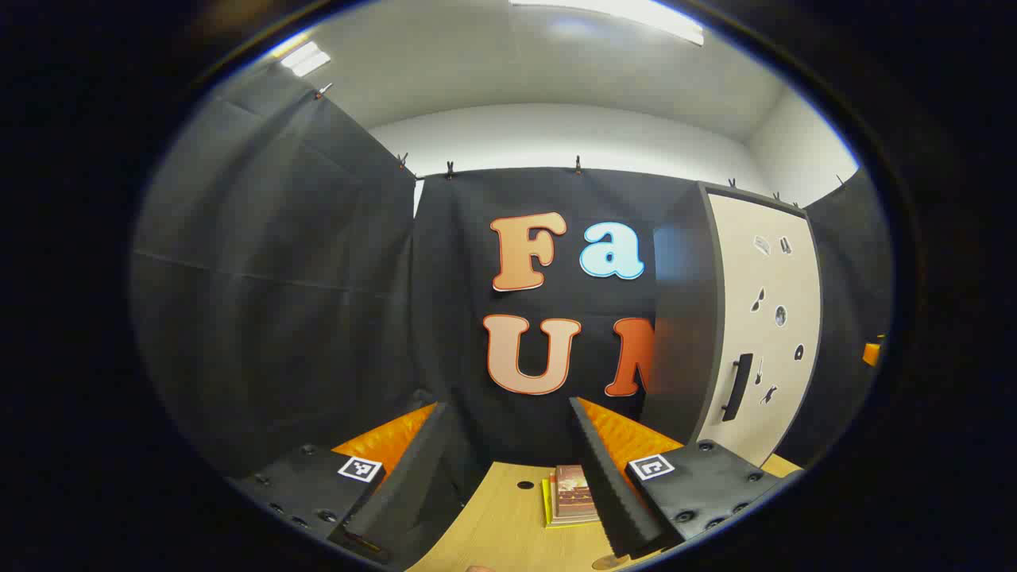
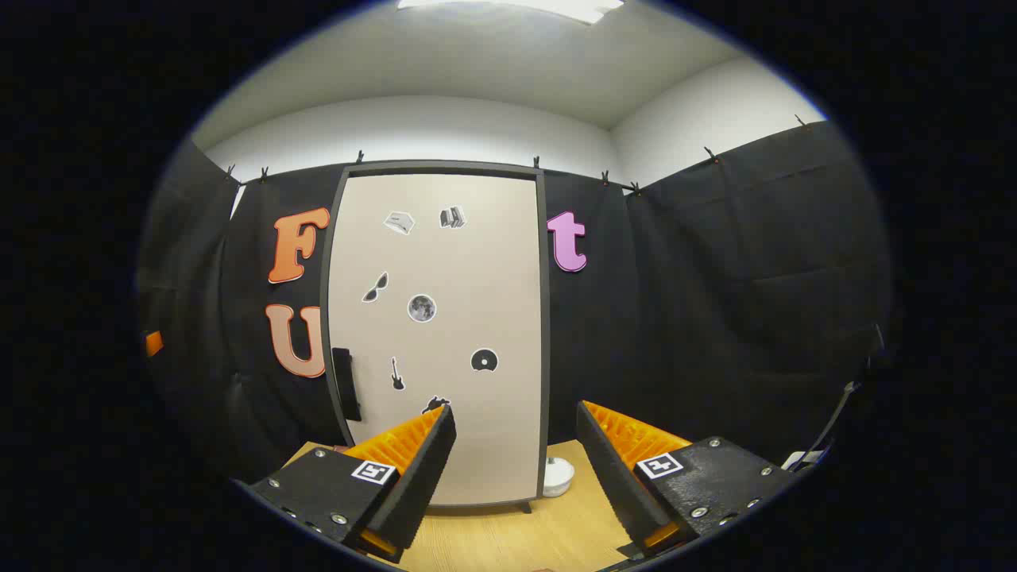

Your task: Open the cabinet door with the right hand, grasp the bottle in the cabinet with the left hand and place it on the coaster, then close the cabinet door with the right hand.

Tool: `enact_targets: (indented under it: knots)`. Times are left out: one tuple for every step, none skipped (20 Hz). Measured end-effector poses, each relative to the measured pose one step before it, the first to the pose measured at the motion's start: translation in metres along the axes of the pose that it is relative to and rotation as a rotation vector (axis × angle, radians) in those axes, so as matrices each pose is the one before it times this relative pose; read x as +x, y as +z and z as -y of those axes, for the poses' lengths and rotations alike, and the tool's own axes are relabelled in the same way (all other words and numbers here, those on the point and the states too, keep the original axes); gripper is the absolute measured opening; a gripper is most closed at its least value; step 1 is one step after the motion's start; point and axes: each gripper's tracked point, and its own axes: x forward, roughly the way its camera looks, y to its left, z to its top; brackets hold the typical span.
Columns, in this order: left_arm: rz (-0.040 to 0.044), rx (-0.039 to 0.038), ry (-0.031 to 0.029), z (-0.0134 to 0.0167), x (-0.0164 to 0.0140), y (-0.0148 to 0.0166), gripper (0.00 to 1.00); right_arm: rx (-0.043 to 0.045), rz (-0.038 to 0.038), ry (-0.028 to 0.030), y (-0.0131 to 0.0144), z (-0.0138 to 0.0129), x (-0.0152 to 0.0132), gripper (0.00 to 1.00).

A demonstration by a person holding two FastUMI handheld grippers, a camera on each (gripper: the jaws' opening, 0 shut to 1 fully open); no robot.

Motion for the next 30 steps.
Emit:
enact_targets:
  knots:
    - [-0.00040, -0.00053, -0.00101, 0.00012, -0.00009, -0.00004, 0.97, 0.00110, 0.00281, 0.00113, 0.00125, -0.00200, -0.00116, 0.95]
    - [-0.00068, -0.00079, -0.00260, 0.00090, 0.00047, -0.00032, 0.94, 0.00004, 0.00220, 0.00217, 0.00094, -0.00196, -0.00125, 0.94]
    - [-0.00168, 0.00184, -0.00283, 0.00049, 0.00051, -0.00006, 0.94, 0.00001, 0.00172, 0.00255, 0.00083, -0.00244, -0.00009, 0.94]
    - [-0.00023, 0.00507, -0.00104, -0.00080, 0.00090, 0.00020, 0.94, -0.00110, 0.00215, 0.00243, 0.00090, -0.00218, -0.00016, 0.95]
    - [0.00164, 0.00666, 0.00171, -0.00203, -0.00008, 0.00138, 0.97, -0.00228, 0.00184, 0.00179, 0.00117, -0.00254, 0.00031, 0.94]
    - [0.00413, 0.00926, 0.00651, -0.00306, -0.00009, 0.00066, 0.97, -0.00280, 0.00199, 0.00091, 0.00064, -0.00223, 0.00009, 0.95]
    - [0.01076, 0.01695, 0.01433, -0.00532, -0.00001, 0.00253, 0.94, -0.00238, 0.00222, 0.00067, 0.00073, -0.00223, -0.00059, 0.95]
    - [0.01019, 0.01812, 0.01228, -0.00445, 0.00021, 0.00246, 0.97, -0.00275, 0.00281, -0.00027, 0.00069, -0.00194, -0.00030, 0.94]
    - [0.00620, 0.00968, 0.00352, -0.00040, -0.00035, 0.00257, 0.94, -0.00223, 0.00200, -0.00019, -0.00071, -0.00128, -0.00131, 0.95]
    - [0.00173, -0.00138, -0.00279, -0.00055, -0.00007, 0.00096, 0.97, -0.00135, 0.00045, -0.00108, 0.00013, -0.00122, -0.00028, 0.94]
    - [0.00063, -0.00792, -0.00519, -0.00008, -0.00007, 0.00081, 0.97, 0.00046, -0.00121, -0.00046, 0.00017, -0.00044, -0.00022, 0.95]
    - [0.00007, -0.00914, -0.00367, -0.00134, 0.00074, 0.00045, 0.97, 0.00104, -0.00095, -0.00125, -0.00028, -0.00126, 0.00011, 0.94]
    - [0.00127, -0.00425, 0.00060, -0.00215, 0.00135, 0.00049, 0.97, 0.00046, 0.00140, -0.00186, 0.00082, -0.00074, -0.00053, 0.94]
    - [0.00245, 0.00075, 0.00322, -0.00251, 0.00015, 0.00070, 0.97, 0.00037, 0.00401, -0.00190, 0.00122, -0.00042, -0.00130, 0.94]
    - [0.00206, 0.00275, 0.00435, -0.00340, -0.00054, 0.00045, 0.94, -0.00003, 0.00342, -0.00143, 0.00096, -0.00123, -0.00066, 0.94]
    - [0.00185, 0.00235, 0.00259, -0.00195, 0.00010, 0.00056, 0.94, -0.00169, 0.00281, -0.00016, 0.00055, -0.00172, -0.00095, 0.95]
    - [0.00088, 0.00153, 0.00044, -0.00141, -0.00079, 0.00009, 0.94, -0.00290, 0.00315, 0.00096, 0.00053, -0.00182, 0.00027, 0.95]
    - [0.00081, 0.00049, -0.00020, -0.00112, -0.00003, 0.00031, 0.94, -0.00421, 0.00142, -0.00075, 0.00013, -0.00074, -0.00085, 0.95]
    - [0.00131, 0.00065, 0.00069, -0.00197, -0.00084, -0.00123, 0.97, -0.00559, -0.00129, -0.00410, -0.00092, 0.00015, -0.00044, 0.95]
    - [0.00066, 0.00086, 0.00245, -0.00268, 0.00005, -0.00043, 0.97, -0.00460, -0.00037, -0.00315, -0.00068, -0.00068, -0.00005, 0.94]
    - [-0.00077, 0.00123, 0.00235, -0.00167, -0.00032, 0.00007, 0.97, -0.00213, -0.00182, -0.00060, -0.00063, -0.00115, 0.00015, 0.94]
    - [-0.00073, -0.00040, 0.00134, -0.00133, -0.00020, -0.00051, 0.97, 0.00093, -0.00252, 0.00156, -0.00057, -0.00163, -0.00065, 0.94]
    - [-0.00088, -0.00381, -0.00049, -0.00136, -0.00073, -0.00081, 0.97, 0.00163, -0.00185, 0.00478, -0.00080, -0.00294, -0.00065, 0.94]
    - [-0.00060, -0.00520, -0.00215, -0.00083, -0.00117, -0.00062, 0.97, 0.00024, -0.00029, 0.00472, 0.00035, -0.00263, 0.00009, 0.95]
    - [-0.00013, -0.00273, -0.00193, -0.00090, -0.00061, -0.00033, 0.97, -0.00217, -0.00098, 0.00291, -0.00071, -0.00231, 0.00093, 0.95]
    - [0.00139, 0.00046, 0.00183, -0.00191, -0.00068, 0.00002, 0.97, -0.00355, -0.00259, 0.00324, -0.00099, -0.00269, 0.00016, 0.95]
    - [0.00103, 0.00247, 0.00256, -0.00245, -0.00027, 0.00053, 0.97, -0.00126, -0.00259, 0.00457, -0.00067, -0.00371, 0.00180, 0.95]
    - [-0.00046, 0.00257, 0.00223, -0.00162, -0.00105, -0.00081, 1.00, 0.00117, -0.00258, 0.00958, -0.00063, -0.00592, 0.00194, 0.95]
    - [-0.00113, 0.00153, 0.00268, -0.00179, -0.00025, -0.00031, 1.00, 0.00237, -0.00377, 0.01128, -0.00207, -0.00634, 0.00227, 0.95]
    - [-0.00166, 0.00052, 0.00158, -0.00170, -0.00061, -0.00106, 1.00, 0.00193, -0.00266, 0.01348, -0.00145, -0.00834, 0.00324, 0.95]
